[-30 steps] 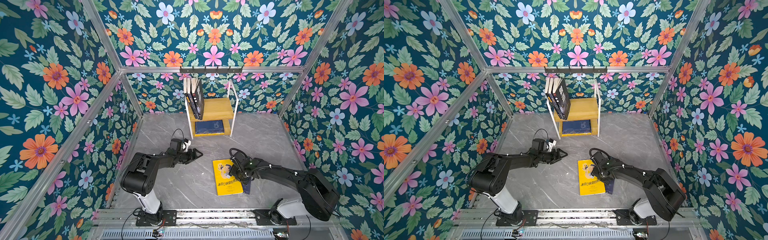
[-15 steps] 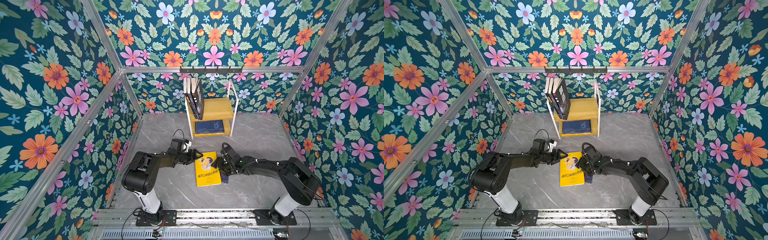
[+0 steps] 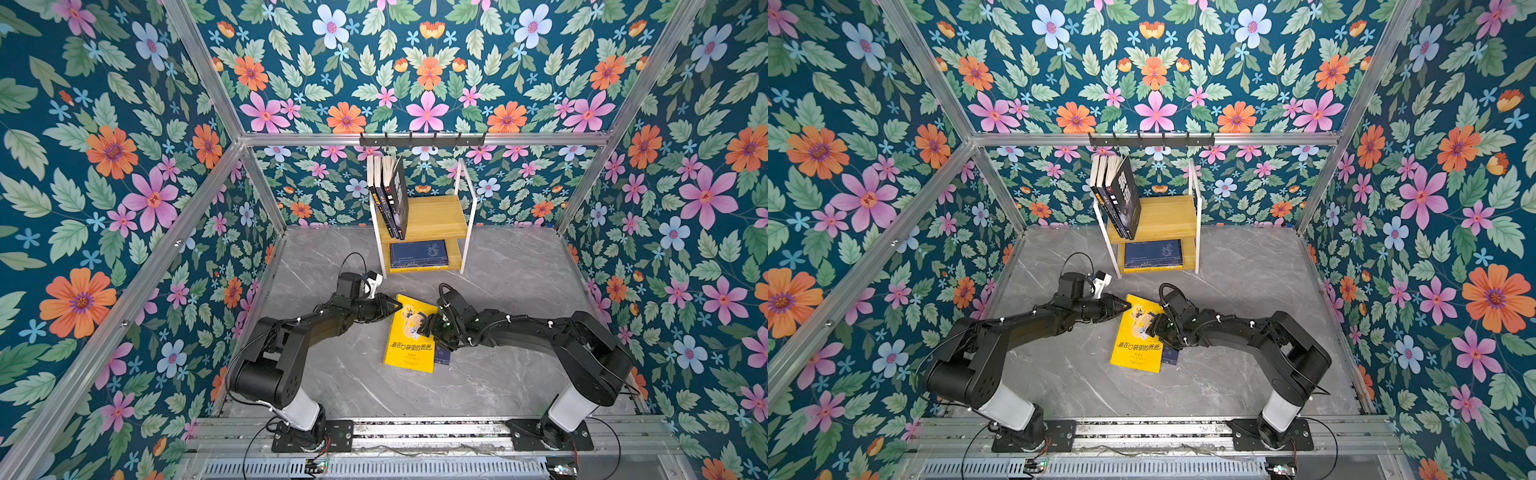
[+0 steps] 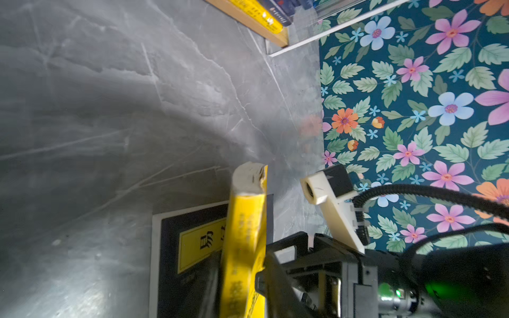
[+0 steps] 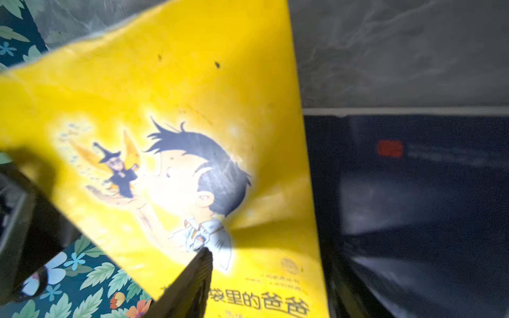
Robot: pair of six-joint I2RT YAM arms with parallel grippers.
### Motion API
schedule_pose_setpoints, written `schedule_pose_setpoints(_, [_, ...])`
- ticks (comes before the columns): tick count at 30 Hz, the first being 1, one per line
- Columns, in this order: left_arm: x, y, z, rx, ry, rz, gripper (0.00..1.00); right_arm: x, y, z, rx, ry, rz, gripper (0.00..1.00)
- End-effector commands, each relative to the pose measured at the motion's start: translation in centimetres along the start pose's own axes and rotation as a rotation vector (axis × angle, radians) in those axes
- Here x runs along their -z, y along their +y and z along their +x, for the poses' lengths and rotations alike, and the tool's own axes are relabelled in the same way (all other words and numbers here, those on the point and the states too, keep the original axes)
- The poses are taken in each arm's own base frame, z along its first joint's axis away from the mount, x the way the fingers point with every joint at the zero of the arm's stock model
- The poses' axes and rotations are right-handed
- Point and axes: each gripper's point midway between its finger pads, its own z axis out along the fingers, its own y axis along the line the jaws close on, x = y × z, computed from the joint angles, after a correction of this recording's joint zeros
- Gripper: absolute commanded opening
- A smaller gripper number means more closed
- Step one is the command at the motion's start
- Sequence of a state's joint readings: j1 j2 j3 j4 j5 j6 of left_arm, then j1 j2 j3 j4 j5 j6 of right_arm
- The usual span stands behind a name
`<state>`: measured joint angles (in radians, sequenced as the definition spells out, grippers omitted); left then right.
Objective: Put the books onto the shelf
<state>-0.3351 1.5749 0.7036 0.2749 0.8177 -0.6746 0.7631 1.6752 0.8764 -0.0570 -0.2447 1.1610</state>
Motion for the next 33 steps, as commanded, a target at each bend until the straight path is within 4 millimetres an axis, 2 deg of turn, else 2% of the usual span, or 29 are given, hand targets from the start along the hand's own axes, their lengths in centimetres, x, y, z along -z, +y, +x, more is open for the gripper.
schedule_pose_setpoints(1, [0.6, -1.3, -0.6, -0.040, -0.020, 0.044, 0.08, 0.4, -0.7, -0.2, 0.031, -0.012, 0.052, 0.66])
schedule_pose_setpoints(2, [0.8, -1.5, -0.6, -0.047, -0.021, 0.050, 0.04, 1.5, 0.6, -0.5, 0.055, -0.032, 0.009, 0.67])
schedule_pose_setpoints(3, [1.0, -1.6, -0.6, -0.058, -0.025, 0.053, 0.01, 1.8, 1.1, -0.6, 0.076, -0.043, -0.007, 0.67])
schedule_pose_setpoints(8, [1.4, -2.4, -0.9, -0.076, -0.033, 0.079, 0.00, 2.7, 1.5, -1.4, 0.092, -0.075, -0.024, 0.68])
schedule_pose_setpoints(11, [1.8, -3.5, -0.9, -0.109, -0.031, 0.114, 0.00, 3.9, 2.5, -1.8, 0.128, -0.094, -0.076, 0.73])
schedule_pose_setpoints(13, [2.6, -4.6, -1.4, -0.142, -0.044, 0.142, 0.00, 5.5, 2.8, -2.5, 0.162, -0.128, -0.106, 0.78])
schedule_pose_setpoints(18, [5.7, -9.3, -4.3, -0.291, -0.091, 0.222, 0.00, 11.8, 4.4, -4.5, 0.305, -0.302, -0.240, 0.91])
schedule_pose_setpoints(22, [7.5, -11.7, -6.1, -0.352, -0.116, 0.251, 0.00, 15.8, 6.8, -4.5, 0.505, -0.425, -0.344, 0.98])
schedule_pose_setpoints(24, [8.4, -13.0, -6.5, -0.366, -0.114, 0.282, 0.00, 17.1, 7.7, -4.3, 0.574, -0.456, -0.375, 0.99])
schedule_pose_setpoints(29, [9.6, -14.4, -6.6, -0.450, -0.106, 0.301, 0.00, 18.4, 10.3, -3.4, 0.733, -0.474, -0.482, 0.99])
schedule_pose_setpoints(33, [10.9, -15.4, -6.5, -0.504, -0.096, 0.316, 0.00, 17.8, 11.8, -3.1, 0.788, -0.497, -0.589, 0.99])
